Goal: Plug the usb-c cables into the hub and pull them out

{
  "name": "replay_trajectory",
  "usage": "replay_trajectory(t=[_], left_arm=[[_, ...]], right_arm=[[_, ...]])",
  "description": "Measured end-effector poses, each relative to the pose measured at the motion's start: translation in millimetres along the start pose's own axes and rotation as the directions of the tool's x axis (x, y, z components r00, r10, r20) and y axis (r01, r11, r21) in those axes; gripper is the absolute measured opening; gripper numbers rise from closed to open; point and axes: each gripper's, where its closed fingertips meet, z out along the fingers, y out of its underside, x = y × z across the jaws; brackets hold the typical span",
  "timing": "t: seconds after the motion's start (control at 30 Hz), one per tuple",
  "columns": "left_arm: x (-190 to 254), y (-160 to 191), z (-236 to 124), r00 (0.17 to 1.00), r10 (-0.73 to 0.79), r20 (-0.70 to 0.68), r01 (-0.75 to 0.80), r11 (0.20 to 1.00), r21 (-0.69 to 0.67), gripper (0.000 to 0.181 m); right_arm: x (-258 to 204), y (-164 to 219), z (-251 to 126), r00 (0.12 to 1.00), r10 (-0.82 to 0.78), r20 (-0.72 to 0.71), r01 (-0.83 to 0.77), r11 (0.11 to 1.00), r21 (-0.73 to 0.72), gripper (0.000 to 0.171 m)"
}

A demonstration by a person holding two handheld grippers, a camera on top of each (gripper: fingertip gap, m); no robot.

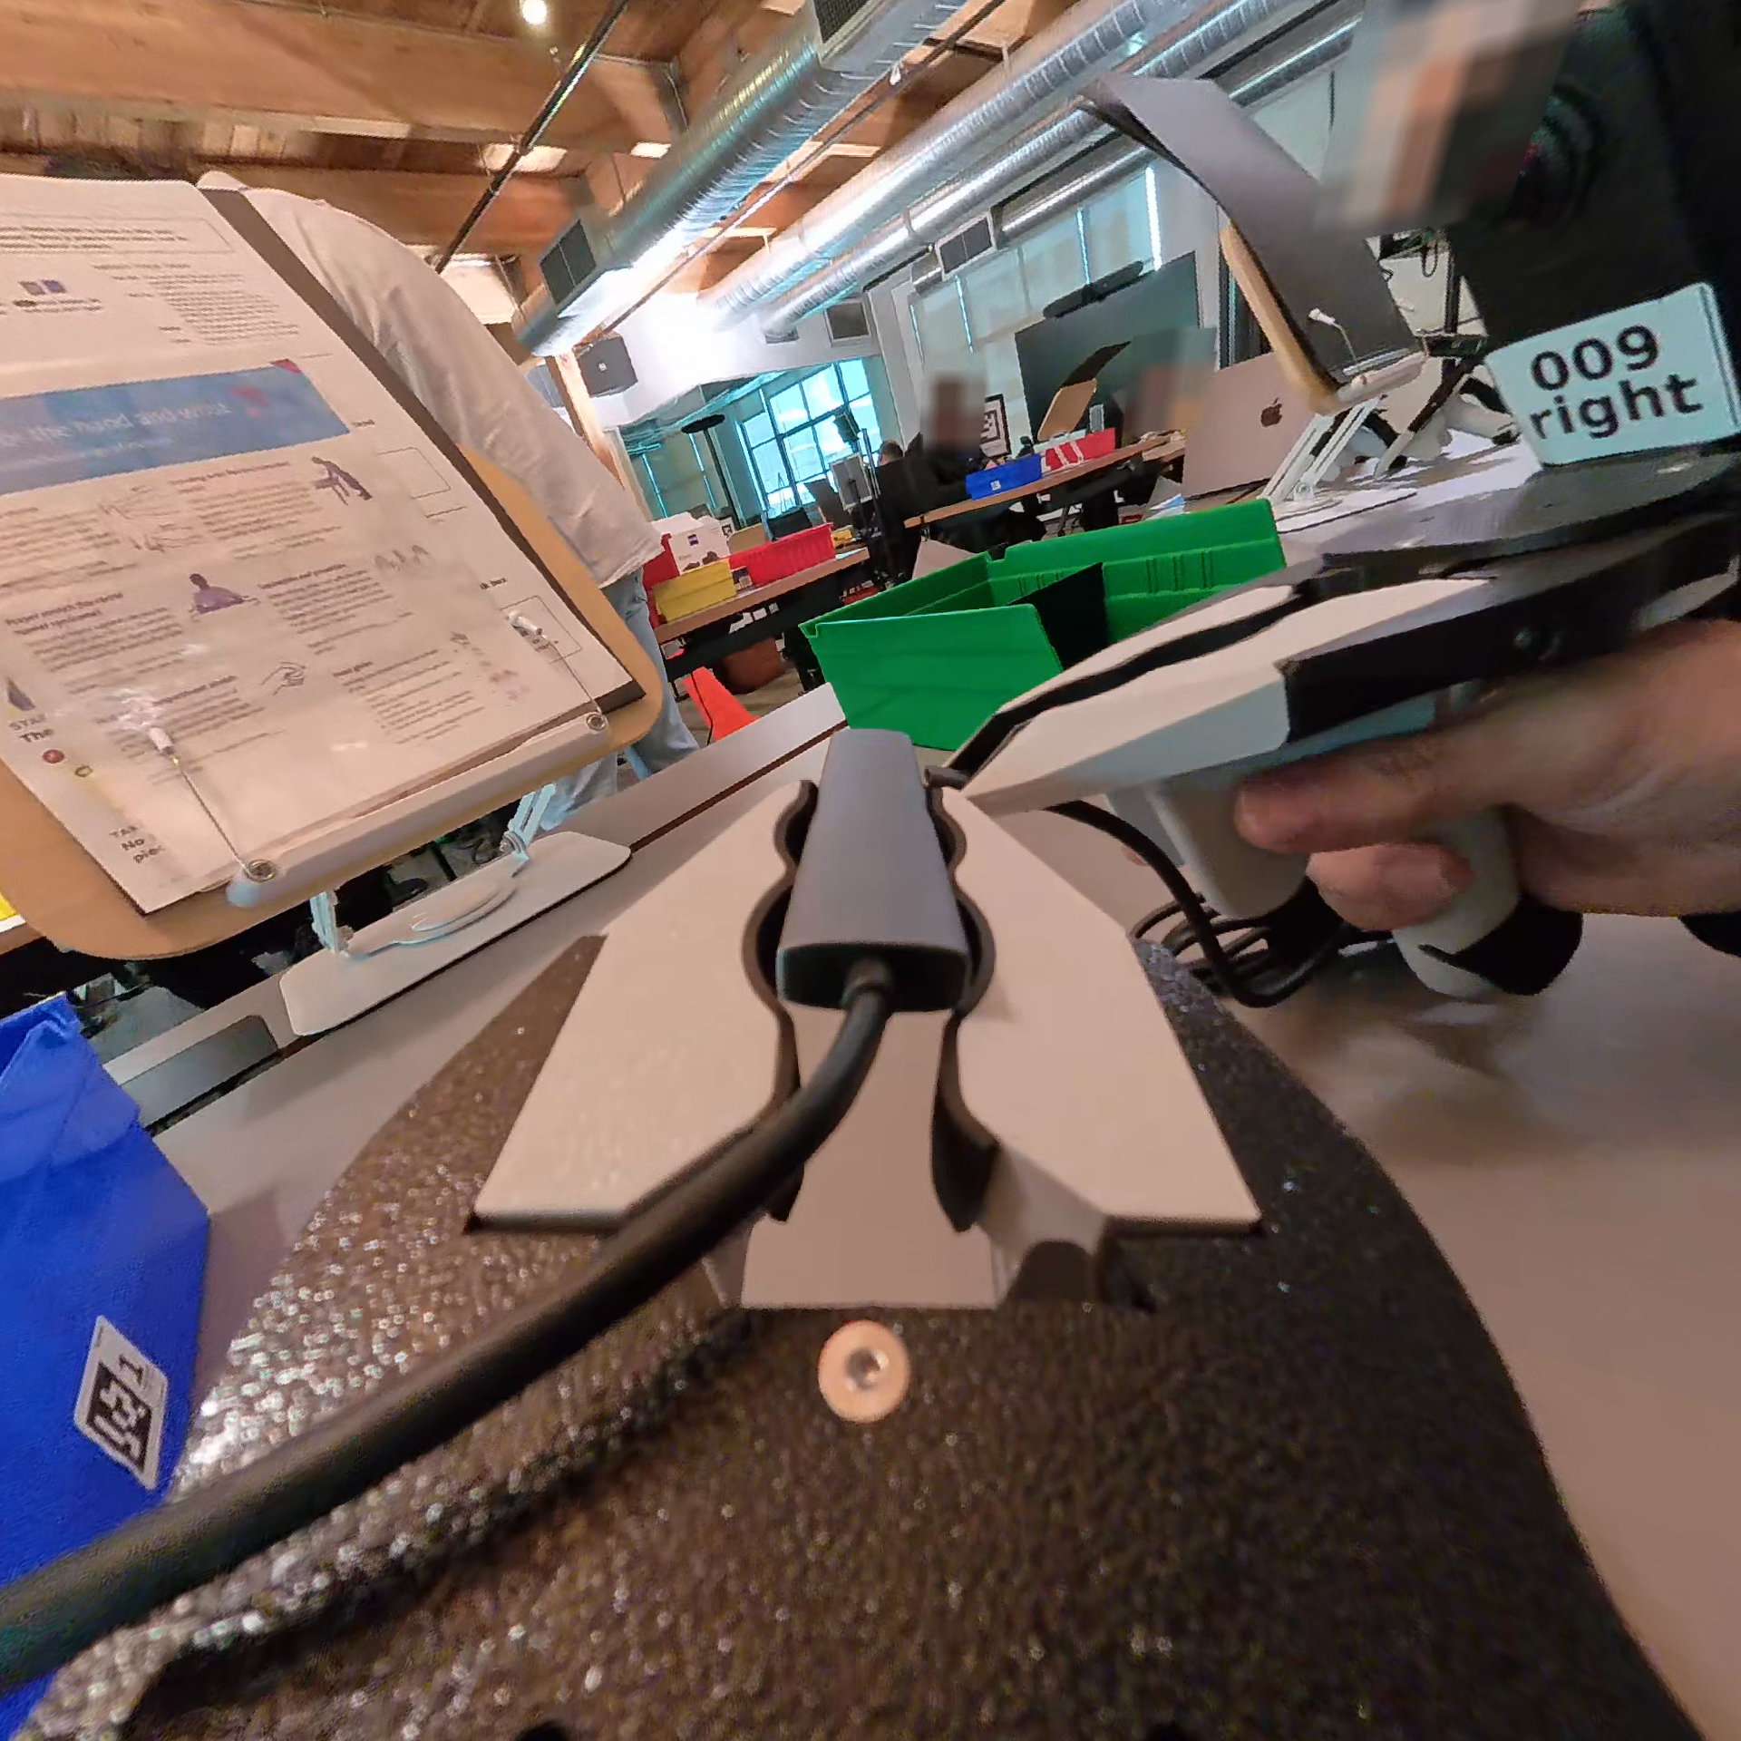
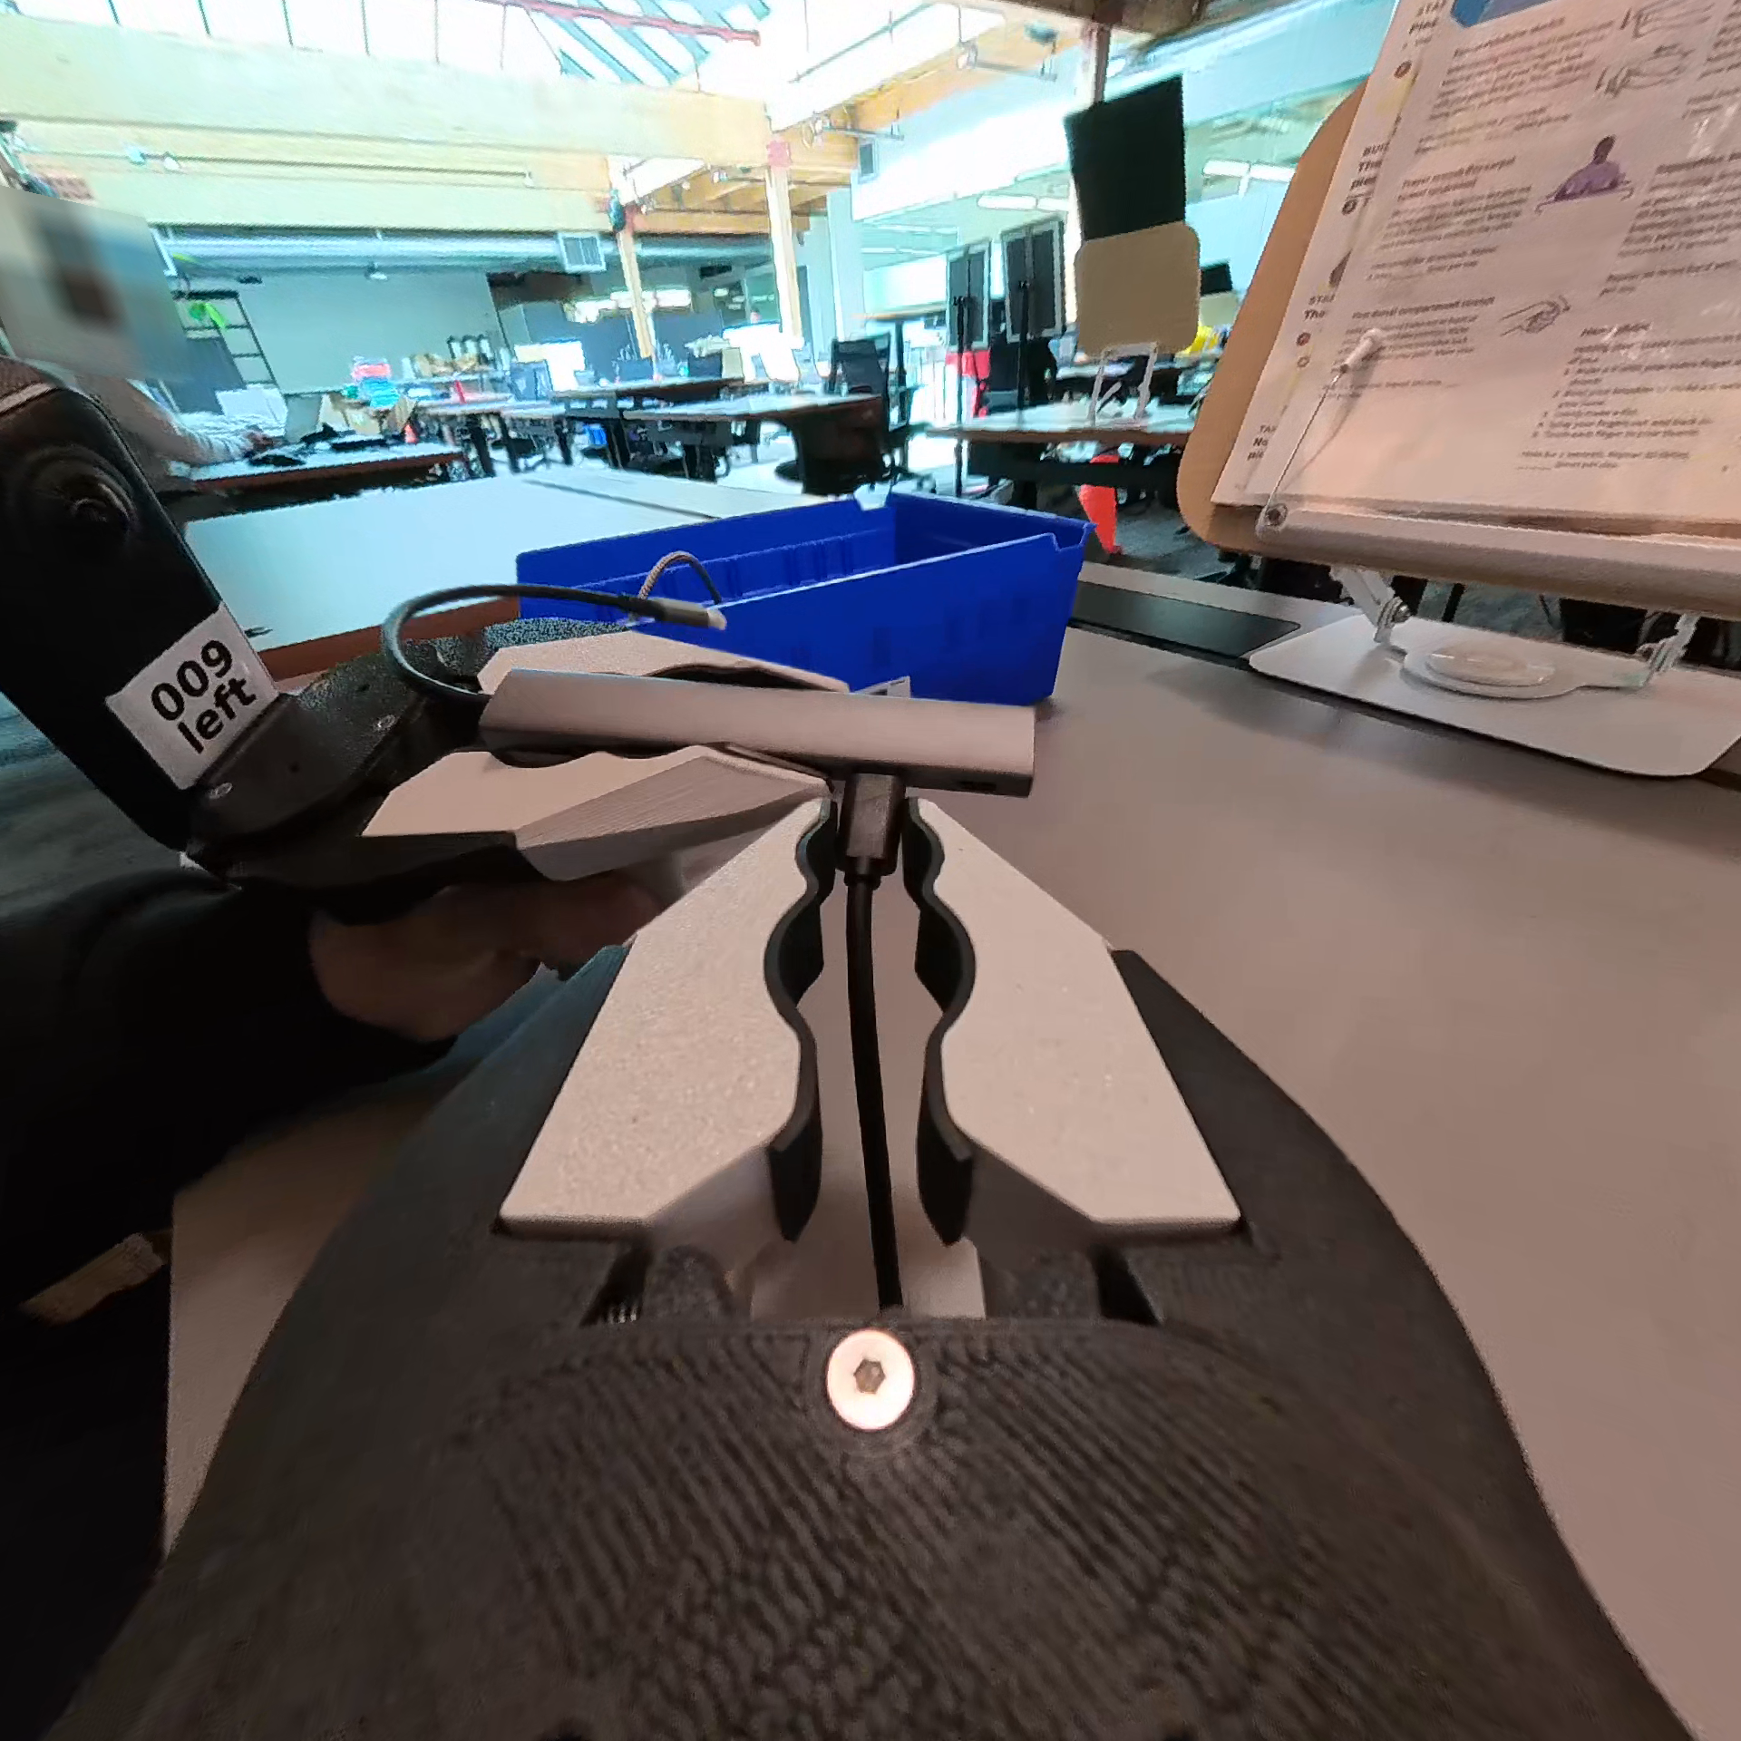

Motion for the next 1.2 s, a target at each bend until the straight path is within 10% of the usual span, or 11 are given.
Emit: replay_trajectory(t=[0.27, 0.87, 1.2], left_arm=[[-57.9, 1.1, -16.3, 0.931, 0.102, 0.350, -0.073, 0.993, -0.095, 0.021], [-13.0, 12.3, -0.9, 0.998, 0.035, 0.057, -0.032, 0.998, -0.058, 0.021], [-12.6, 12.7, -0.9, 0.999, 0.023, 0.041, -0.021, 0.998, -0.056, 0.021]], right_arm=[[10.2, 30.4, -19.5, 0.992, -0.119, 0.034, 0.124, 0.941, -0.315, 0.011], [205.6, -164.6, -165.7, 0.638, -0.563, -0.526, 0.437, 0.826, -0.354, 0.010], [283.2, -85.1, -132.1, 0.692, -0.619, -0.371, 0.316, 0.722, -0.615, 0.011]])
